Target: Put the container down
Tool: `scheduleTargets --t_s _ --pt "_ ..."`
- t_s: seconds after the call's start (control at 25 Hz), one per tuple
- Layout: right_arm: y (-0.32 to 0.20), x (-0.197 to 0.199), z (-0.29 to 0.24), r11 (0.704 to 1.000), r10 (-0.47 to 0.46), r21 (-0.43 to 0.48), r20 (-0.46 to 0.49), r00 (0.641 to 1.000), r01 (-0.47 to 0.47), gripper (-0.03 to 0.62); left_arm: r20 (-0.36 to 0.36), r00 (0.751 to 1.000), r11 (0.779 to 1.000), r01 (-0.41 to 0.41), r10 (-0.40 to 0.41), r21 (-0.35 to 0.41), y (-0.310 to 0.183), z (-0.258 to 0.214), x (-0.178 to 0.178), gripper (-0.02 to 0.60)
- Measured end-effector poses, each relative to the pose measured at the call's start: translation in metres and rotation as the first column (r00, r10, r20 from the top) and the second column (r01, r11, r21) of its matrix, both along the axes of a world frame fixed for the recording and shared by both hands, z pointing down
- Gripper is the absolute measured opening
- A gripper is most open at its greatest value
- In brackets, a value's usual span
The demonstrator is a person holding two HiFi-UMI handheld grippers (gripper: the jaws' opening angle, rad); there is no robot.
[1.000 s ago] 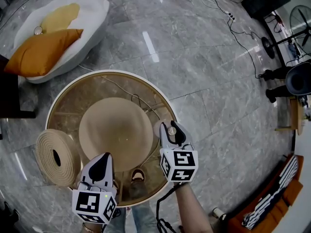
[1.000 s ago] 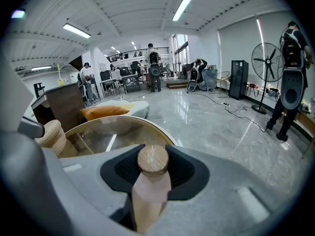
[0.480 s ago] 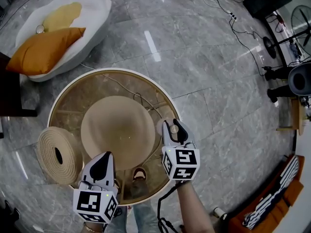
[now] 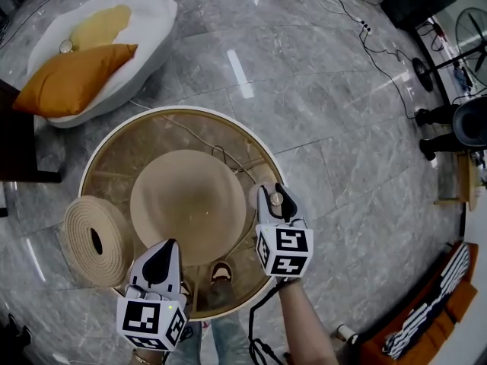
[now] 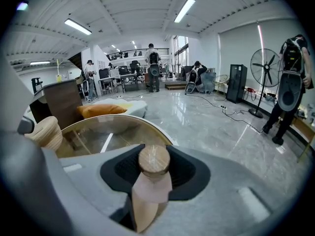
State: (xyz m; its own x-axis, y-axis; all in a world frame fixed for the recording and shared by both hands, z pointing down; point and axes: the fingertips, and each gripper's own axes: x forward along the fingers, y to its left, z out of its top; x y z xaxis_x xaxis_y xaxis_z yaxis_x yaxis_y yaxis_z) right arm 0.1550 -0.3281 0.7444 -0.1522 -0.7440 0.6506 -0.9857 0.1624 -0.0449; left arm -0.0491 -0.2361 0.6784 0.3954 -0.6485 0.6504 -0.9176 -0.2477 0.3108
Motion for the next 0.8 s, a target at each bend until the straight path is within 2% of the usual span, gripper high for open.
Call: scheduleTargets --t_s 0.16,0.8 --pt "0.000 0.000 0.000 1.000 -0.008 -0.013 -0.017 1.000 0.007 0.132 0.007 1.000 1.000 -0.001 0.001 0.005 0.004 -0.004 -0.006 -0.005" --pt "0.009 0.002 -0.033 0.998 0.047 0.042 -0.044 0.998 -0.045 0.160 -0.001 1.000 1.000 0.007 -0.007 0.020 0.028 -0.021 -0.024 -0.004"
